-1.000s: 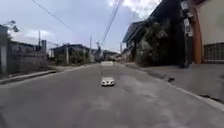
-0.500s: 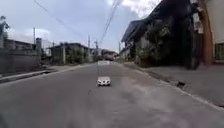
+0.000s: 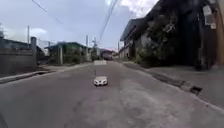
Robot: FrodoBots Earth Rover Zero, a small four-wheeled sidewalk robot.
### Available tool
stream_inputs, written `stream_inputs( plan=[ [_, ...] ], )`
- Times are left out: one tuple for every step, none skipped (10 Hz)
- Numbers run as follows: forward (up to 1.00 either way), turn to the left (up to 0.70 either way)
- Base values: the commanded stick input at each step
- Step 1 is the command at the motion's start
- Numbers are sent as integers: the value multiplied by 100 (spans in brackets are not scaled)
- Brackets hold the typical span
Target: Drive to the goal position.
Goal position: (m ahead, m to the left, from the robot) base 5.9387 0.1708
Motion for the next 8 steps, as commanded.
stream_inputs(
  plan=[
    [100,-27],
    [100,-38],
    [100,-24],
    [100,-5],
    [100,-19],
    [100,-34],
    [100,0],
    [100,0]
  ],
)
